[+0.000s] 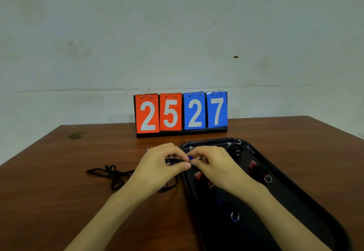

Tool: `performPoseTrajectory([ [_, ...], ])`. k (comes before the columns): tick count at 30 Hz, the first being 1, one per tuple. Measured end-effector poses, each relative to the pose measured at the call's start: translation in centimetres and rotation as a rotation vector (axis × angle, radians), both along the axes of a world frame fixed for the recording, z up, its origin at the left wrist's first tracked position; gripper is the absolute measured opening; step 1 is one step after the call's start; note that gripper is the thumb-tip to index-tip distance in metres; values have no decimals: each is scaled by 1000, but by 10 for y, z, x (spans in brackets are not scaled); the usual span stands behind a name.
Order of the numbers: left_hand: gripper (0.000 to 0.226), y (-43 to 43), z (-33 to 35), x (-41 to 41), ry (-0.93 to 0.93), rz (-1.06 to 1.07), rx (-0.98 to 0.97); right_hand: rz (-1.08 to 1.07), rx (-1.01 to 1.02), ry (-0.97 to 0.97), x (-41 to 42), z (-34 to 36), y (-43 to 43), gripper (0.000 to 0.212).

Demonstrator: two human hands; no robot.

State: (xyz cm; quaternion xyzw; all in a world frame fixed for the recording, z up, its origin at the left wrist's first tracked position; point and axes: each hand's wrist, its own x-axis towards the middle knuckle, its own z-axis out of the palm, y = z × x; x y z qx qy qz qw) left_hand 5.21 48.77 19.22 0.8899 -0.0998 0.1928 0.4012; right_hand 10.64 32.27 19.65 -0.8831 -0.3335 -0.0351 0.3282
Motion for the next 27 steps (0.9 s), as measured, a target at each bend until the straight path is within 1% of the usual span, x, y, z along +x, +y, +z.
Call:
performPoseTrajectory([
  [3,8,9,1,3,-9,63,7,96,-39,81,0,1,-2,20],
  [6,6,15,4,6,24,73,-75,199,51,187,-2,4,-3,15],
  [8,5,16,7,5,81,29,-177,259,128,260,-4,8,-3,12],
  [9,8,16,9,4,115,13,-233,272,166,293,-4,9,-4,12],
  [11,15,15,10,3,176,5,-330,267,241,333,-4,11,-4,12],
  [14,17,11,9,2,241,-45,-462,229,355,352,-3,12,-4,14],
  [17,22,-1,4,0,280,-132,-573,178,448,339,-2,8,-3,13],
  [19,21,-7,-1,0,286,-168,-604,130,477,311,-2,6,-1,12],
  [23,22,-13,-8,2,286,-173,-511,-33,504,242,0,3,1,12],
  [25,15,-17,-11,3,286,-147,-465,-148,453,141,0,2,0,12],
  [27,9,-21,-12,2,291,-143,-424,-214,362,24,-2,1,1,10],
])
